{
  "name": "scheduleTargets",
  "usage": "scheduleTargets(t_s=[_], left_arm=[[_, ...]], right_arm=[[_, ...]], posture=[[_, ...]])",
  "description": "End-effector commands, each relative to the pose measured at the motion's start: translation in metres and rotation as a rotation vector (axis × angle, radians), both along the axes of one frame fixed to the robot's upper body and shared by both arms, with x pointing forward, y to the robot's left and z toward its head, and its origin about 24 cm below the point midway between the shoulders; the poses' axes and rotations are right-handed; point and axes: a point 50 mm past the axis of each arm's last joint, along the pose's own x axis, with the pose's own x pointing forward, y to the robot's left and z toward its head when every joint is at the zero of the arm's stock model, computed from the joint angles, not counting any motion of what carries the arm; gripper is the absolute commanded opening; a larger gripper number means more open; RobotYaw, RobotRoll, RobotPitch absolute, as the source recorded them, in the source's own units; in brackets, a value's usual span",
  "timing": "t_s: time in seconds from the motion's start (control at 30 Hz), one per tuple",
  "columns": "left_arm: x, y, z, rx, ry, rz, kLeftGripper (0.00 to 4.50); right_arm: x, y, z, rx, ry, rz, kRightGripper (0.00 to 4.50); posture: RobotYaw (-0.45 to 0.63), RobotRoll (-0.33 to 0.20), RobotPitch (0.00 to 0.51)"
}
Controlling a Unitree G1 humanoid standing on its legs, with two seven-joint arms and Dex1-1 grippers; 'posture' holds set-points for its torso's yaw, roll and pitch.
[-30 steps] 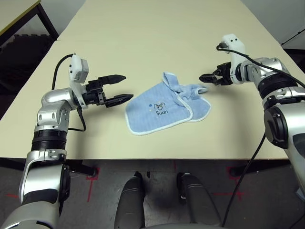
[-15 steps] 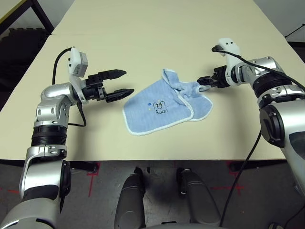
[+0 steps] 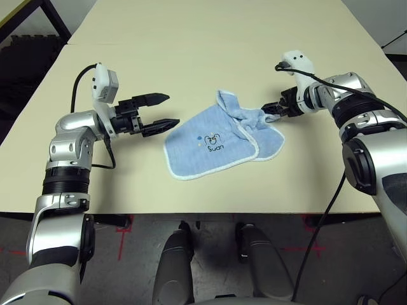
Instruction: Fold the towel and set it aside.
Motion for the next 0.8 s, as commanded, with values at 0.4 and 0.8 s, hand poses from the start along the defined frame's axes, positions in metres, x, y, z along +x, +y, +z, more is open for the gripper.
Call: scheduleTargets(t_s=[0.4, 0.8], left_arm=[[0.002, -0.003, -0.007, -0.001, 0.04, -0.009, 4.5], [0.004, -0.004, -0.008, -0.005, 0.053, -0.002, 4.5]], right_arm=[[0.001, 0.002, 0.009, 0.058, -0.024, -0.005, 0.03], [0.008, 0.009, 0.081, 0.317, -0.467, 0.136, 0.03]], posture=[[-0.08, 0.0, 0.27], [-0.09, 0.0, 0.262]])
